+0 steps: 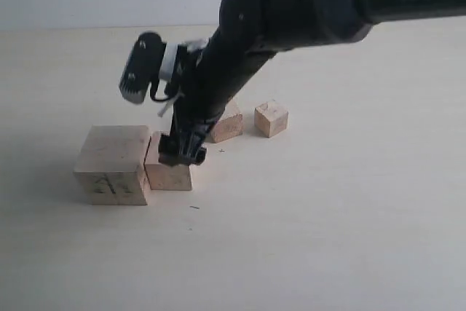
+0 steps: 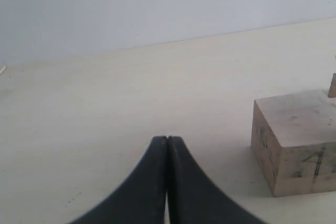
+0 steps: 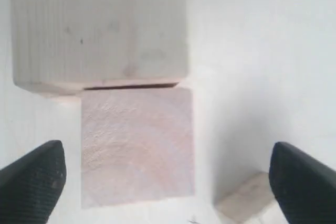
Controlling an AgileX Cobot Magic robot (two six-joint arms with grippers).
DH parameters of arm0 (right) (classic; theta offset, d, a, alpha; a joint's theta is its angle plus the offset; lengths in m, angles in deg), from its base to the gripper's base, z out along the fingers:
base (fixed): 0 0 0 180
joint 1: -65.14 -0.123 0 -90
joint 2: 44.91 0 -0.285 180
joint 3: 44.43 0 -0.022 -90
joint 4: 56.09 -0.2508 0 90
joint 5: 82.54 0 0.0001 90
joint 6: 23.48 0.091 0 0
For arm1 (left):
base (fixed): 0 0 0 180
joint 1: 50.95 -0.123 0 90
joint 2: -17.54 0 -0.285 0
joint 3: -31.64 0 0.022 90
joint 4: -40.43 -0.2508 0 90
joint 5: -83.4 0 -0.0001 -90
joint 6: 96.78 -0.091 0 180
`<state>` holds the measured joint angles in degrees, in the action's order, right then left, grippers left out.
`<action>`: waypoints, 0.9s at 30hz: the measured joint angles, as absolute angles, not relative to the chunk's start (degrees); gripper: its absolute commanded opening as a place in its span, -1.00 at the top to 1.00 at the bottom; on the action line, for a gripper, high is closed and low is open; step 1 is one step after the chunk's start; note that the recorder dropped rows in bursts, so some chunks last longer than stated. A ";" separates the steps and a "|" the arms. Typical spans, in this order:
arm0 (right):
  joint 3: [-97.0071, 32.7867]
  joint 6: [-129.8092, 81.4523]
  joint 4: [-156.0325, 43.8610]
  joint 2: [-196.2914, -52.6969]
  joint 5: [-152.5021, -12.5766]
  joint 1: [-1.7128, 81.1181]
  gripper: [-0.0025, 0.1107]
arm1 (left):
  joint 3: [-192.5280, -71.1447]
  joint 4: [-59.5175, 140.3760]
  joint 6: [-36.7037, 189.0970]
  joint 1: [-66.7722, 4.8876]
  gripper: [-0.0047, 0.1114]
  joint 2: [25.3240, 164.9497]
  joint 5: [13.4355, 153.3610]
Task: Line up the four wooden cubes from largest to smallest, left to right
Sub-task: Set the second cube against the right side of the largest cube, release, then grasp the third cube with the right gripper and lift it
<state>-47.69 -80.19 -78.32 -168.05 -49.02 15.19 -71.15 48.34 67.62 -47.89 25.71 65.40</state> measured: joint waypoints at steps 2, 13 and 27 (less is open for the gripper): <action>-47.69 -75.05 -74.14 -163.65 -48.92 15.19 -0.86 | -71.15 48.34 67.62 -47.89 0.92 25.71 65.40; -47.69 -42.20 -61.30 -154.74 -52.04 23.45 -0.86 | -71.15 48.34 67.62 -47.89 0.92 25.71 65.40; -47.69 -32.61 -64.98 -170.97 -56.28 24.76 -0.86 | -71.15 48.34 67.62 -47.89 0.92 25.71 65.40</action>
